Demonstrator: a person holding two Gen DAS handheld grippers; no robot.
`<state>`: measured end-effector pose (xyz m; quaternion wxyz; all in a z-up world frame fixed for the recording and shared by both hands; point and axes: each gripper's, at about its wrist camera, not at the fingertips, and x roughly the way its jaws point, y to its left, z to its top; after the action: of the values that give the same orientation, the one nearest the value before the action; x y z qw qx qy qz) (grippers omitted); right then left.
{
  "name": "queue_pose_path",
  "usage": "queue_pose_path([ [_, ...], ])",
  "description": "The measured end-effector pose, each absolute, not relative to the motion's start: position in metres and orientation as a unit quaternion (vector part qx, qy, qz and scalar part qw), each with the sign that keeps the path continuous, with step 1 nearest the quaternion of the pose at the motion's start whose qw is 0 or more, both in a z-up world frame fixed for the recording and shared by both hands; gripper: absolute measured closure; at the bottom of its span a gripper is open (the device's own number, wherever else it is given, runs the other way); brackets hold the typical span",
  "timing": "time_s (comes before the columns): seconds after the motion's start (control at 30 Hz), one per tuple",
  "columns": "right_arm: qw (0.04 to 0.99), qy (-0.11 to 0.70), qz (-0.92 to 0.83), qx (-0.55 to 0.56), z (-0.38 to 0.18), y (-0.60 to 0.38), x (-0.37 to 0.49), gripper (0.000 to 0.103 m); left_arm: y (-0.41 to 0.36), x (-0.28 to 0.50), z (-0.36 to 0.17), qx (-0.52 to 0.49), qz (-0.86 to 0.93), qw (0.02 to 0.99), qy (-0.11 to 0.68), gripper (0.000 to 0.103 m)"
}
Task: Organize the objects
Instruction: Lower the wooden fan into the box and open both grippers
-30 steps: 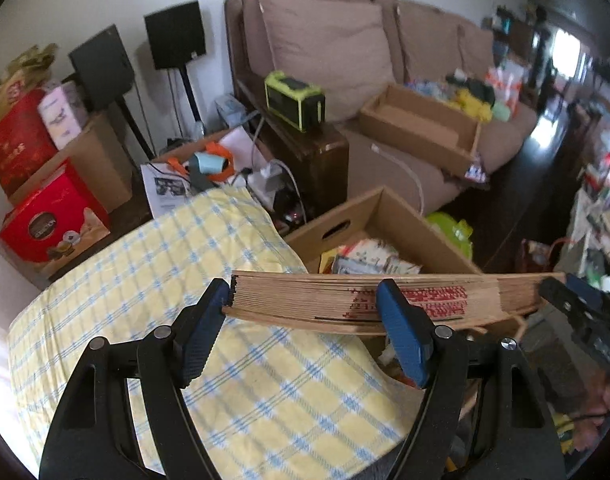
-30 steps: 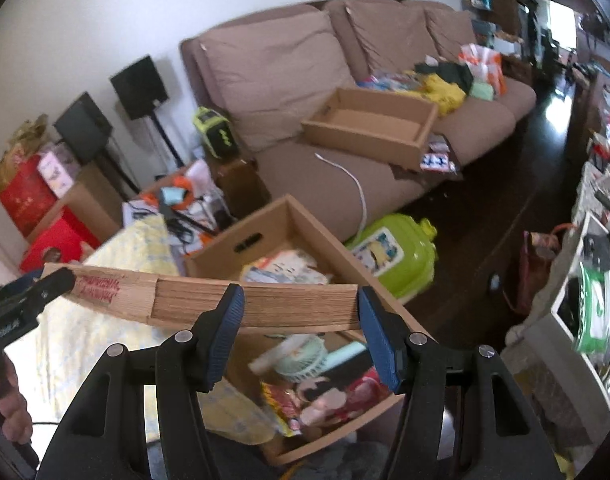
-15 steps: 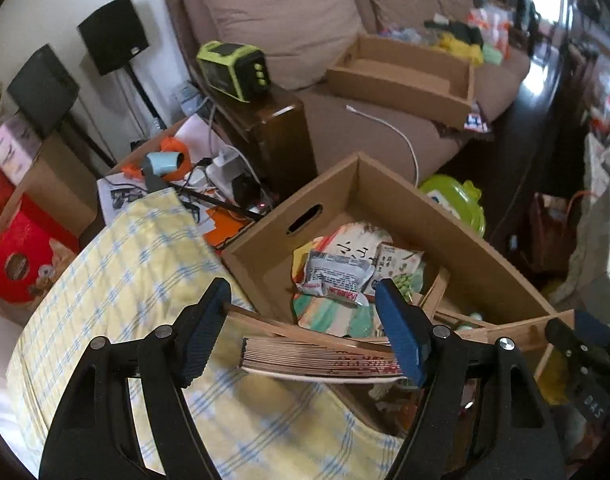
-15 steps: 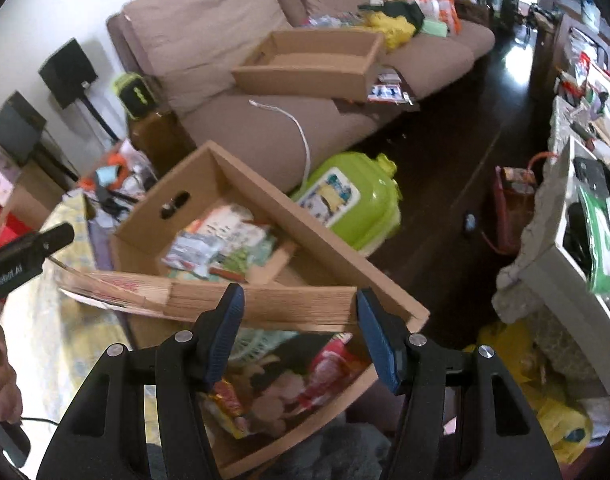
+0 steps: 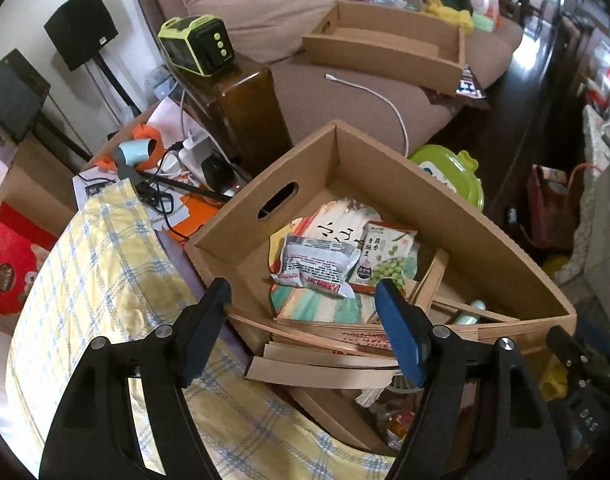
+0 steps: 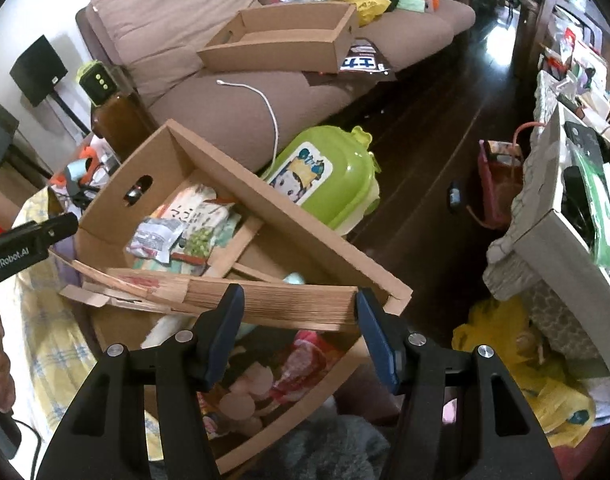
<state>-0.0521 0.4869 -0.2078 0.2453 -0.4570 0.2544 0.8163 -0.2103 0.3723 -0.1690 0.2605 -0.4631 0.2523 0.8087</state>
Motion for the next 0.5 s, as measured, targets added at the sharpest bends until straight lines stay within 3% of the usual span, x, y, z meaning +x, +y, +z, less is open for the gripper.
queue_pose_path([
  [0.1,0.237,0.262,0.816,-0.457,-0.21,0.488,-0.051,0.049,0.372,-0.211,-0.166,-0.473,0.803,0.272,0.239,0.032],
  [0.5,0.223,0.261,0.827,-0.446,-0.192,0.486,-0.042,0.049,0.336,-0.198,-0.135,-0.476,0.81,0.271,0.208,0.032],
])
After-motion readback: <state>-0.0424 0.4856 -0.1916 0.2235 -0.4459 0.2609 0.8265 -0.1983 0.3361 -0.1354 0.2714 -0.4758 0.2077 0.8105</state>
